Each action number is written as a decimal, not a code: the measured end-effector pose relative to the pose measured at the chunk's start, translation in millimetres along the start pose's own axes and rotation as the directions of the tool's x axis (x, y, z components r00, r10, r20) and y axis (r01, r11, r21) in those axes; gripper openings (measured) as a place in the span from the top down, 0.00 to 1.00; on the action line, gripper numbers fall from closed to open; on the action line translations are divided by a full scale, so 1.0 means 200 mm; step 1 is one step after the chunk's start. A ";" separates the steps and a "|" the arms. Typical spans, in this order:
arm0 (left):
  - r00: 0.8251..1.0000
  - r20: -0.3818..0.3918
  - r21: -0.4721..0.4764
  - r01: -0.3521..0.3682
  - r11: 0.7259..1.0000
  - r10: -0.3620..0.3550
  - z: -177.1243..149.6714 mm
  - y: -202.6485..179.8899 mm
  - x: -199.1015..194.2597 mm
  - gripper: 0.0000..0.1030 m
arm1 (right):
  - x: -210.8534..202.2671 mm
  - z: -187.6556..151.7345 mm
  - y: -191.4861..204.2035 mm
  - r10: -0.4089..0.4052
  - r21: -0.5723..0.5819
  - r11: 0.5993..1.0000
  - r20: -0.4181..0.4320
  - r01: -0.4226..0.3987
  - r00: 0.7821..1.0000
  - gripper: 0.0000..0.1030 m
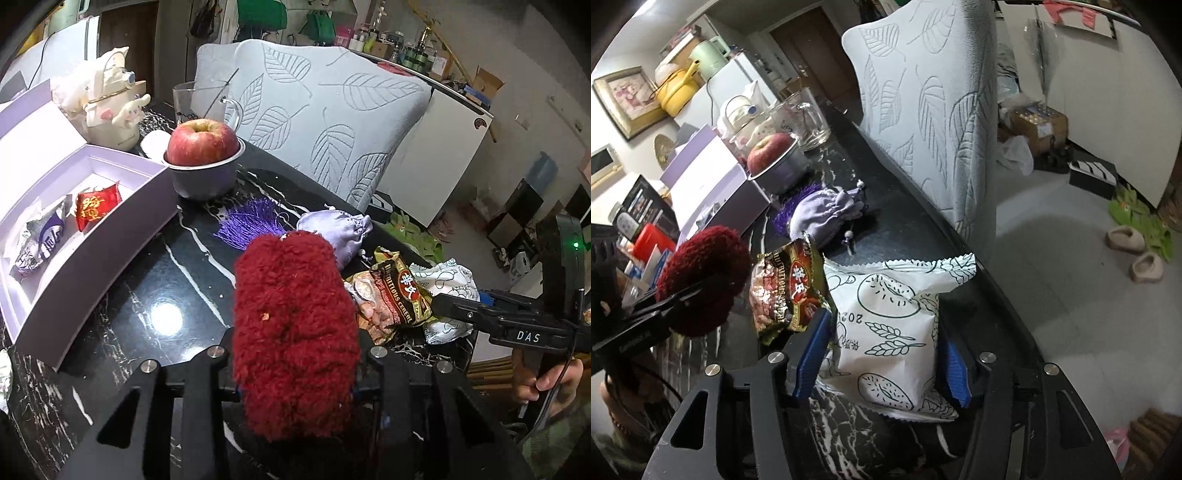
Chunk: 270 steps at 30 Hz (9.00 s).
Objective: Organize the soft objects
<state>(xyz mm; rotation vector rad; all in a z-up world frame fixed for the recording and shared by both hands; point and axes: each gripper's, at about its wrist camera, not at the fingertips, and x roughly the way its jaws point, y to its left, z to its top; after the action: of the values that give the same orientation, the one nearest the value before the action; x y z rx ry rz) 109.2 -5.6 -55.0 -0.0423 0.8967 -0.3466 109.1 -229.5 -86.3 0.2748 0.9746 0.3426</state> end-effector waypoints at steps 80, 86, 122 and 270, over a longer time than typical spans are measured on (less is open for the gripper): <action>0.975 0.191 -0.115 -0.095 0.989 0.115 -0.12 0.14 -0.50 0.64 | -0.16 0.01 0.45 0.092 -0.230 0.972 0.159 -0.054 0.983 0.55; 0.950 0.259 -0.125 -0.145 0.981 0.173 -0.10 0.18 -0.67 0.64 | -0.22 0.05 0.62 0.177 -0.321 0.939 0.155 -0.120 0.972 0.55; 0.786 0.441 -0.183 -0.393 0.901 0.433 0.43 0.79 -0.90 0.64 | -0.07 0.64 1.50 0.430 -0.597 0.759 0.158 -0.260 0.889 0.55; 0.843 0.332 -0.140 -0.400 0.906 0.424 0.09 0.18 -1.02 0.01 | -0.48 0.32 1.16 0.104 -0.481 0.876 0.265 0.038 0.959 0.13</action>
<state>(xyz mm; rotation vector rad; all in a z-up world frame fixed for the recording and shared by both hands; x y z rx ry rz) 16.0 91.5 104.9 0.0288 0.5338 0.0976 75.9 -60.3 107.8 -0.1173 0.5736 0.5509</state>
